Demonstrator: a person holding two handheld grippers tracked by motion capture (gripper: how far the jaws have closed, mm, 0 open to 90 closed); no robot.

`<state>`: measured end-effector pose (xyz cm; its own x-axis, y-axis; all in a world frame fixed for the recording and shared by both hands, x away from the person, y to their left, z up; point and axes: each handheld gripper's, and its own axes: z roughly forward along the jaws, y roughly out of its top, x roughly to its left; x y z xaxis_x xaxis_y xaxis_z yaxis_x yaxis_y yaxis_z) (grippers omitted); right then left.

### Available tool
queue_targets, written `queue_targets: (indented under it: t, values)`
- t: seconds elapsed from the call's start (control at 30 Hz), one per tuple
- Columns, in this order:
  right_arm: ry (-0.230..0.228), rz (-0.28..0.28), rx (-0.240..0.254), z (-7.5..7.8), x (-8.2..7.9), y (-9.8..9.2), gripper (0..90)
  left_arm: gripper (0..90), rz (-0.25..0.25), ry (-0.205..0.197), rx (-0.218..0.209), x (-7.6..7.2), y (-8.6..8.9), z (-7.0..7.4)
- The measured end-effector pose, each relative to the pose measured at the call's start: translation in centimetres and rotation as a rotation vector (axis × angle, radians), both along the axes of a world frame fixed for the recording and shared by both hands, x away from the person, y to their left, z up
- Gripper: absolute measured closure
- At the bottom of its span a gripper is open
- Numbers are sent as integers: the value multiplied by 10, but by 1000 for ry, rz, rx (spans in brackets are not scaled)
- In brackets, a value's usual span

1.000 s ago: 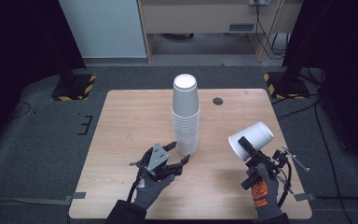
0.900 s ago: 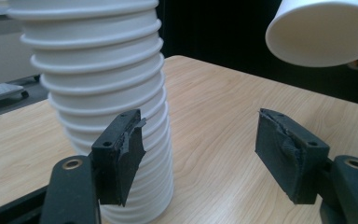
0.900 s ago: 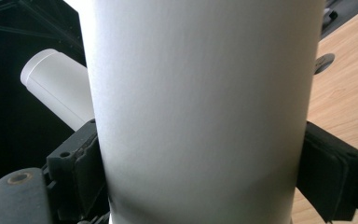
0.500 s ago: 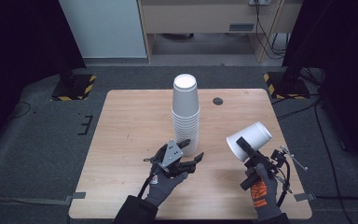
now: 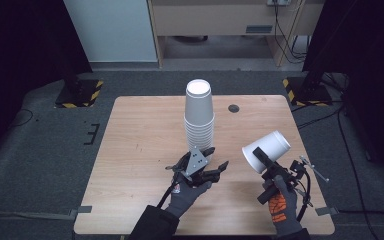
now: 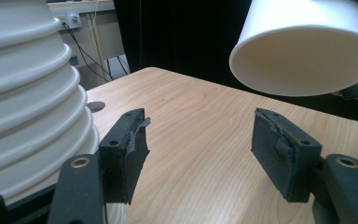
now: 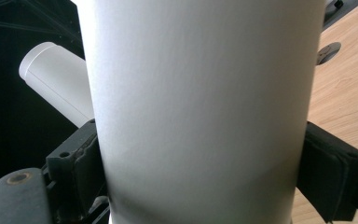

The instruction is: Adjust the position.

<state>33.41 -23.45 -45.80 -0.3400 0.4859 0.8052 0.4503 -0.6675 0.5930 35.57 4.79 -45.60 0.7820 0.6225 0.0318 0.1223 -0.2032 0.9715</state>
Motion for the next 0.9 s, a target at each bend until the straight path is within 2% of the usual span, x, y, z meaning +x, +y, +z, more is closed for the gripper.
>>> queue_targets:
  t: [0.6,0.9]
  values:
    - [8,15,2,-1,1,1,137,382,-21,-6,-11,13,-25,-2]
    - [21,23,11,-2,1,2,137,391,-33,-27,-22,19,-41,1]
